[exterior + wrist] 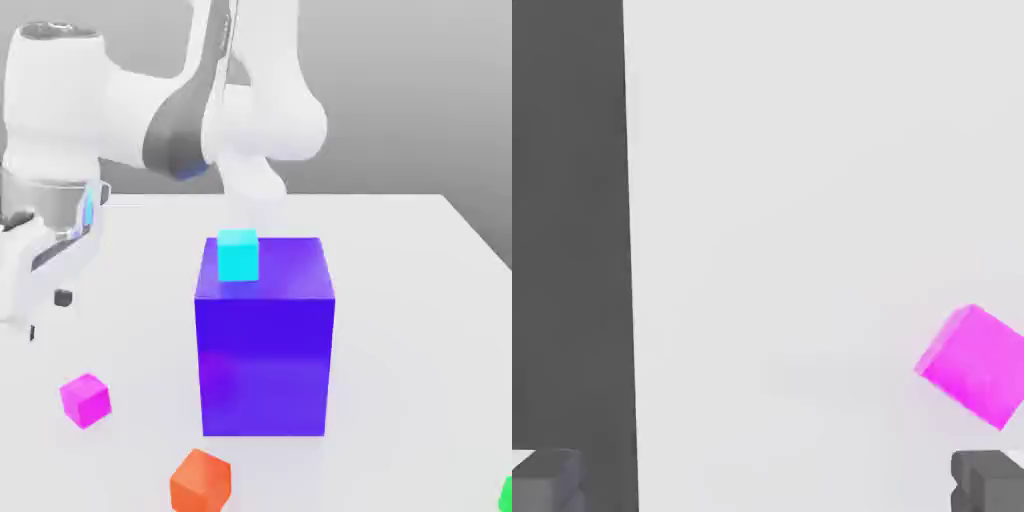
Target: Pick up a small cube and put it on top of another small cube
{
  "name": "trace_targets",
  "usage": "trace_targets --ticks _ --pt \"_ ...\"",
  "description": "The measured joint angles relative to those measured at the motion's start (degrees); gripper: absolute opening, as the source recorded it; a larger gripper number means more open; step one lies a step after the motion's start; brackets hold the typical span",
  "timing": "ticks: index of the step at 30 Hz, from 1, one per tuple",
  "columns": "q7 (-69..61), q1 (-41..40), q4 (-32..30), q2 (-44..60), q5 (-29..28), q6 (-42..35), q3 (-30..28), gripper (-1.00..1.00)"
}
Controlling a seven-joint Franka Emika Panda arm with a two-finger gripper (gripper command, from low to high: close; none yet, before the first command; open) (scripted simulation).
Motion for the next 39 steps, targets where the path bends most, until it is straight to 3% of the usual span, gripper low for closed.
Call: trace_targets --ticks 9,15,16,23,30,34,39 --pt "14.19 -3.51 -4.27 11.13 6.80 7.31 -1.82 0.00" --pt "16.43 -1.36 -2.47 21.93 5.13 15.89 -4.65 0.00" --pt "16.63 -0.98 -2.30 22.95 4.86 16.71 -5.08 -1.00" --pt "16.57 -0.99 -2.32 22.77 4.98 16.71 -5.04 -1.00" --pt "14.02 -2.39 -4.05 11.98 8.30 7.67 -2.67 -1.00" --pt "7.74 -0.05 2.43 15.42 8.55 4.91 2.35 -1.00" --pt "-0.56 5.41 10.89 20.13 4.21 1.42 8.93 -1.00"
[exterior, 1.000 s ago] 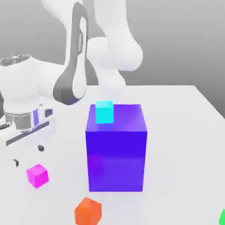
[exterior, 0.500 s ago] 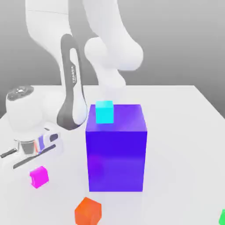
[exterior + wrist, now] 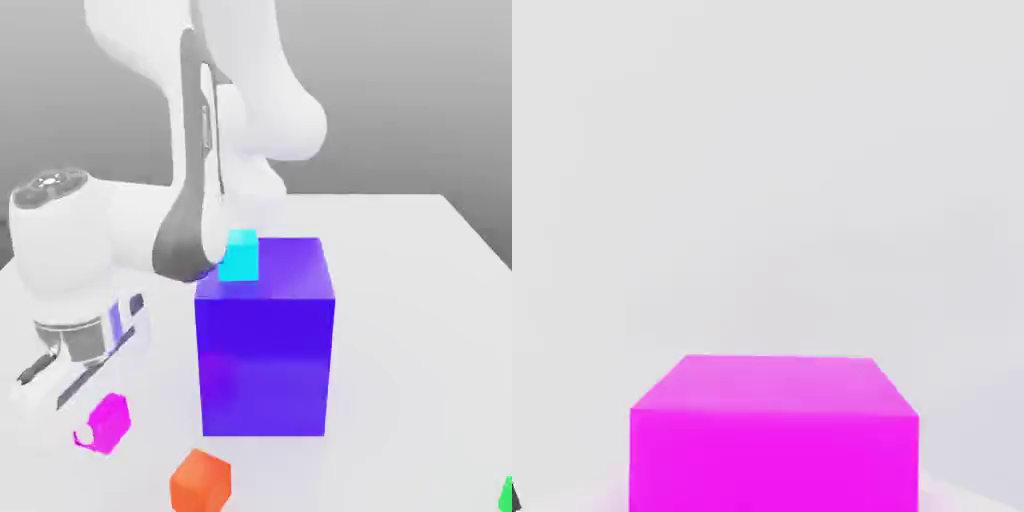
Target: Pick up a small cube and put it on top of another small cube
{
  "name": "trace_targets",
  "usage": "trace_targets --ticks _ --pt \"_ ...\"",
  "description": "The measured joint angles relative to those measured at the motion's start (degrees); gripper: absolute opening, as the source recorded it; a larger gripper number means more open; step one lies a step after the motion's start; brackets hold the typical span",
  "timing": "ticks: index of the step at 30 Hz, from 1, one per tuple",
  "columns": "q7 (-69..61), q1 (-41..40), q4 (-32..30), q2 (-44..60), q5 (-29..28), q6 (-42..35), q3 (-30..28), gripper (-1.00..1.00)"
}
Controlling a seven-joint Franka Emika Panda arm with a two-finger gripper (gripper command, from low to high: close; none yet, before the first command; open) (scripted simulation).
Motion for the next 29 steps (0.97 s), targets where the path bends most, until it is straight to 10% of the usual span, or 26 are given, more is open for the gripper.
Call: trace_targets --ticks 20,21,29 --pt "-25.28 30.03 21.76 15.41 -22.71 -14.83 17.38 -1.00" --pt "-24.64 31.15 22.15 17.15 -23.98 -13.73 16.25 1.00" --pt "-25.40 30.58 22.13 15.86 -23.00 -15.07 17.27 1.00"
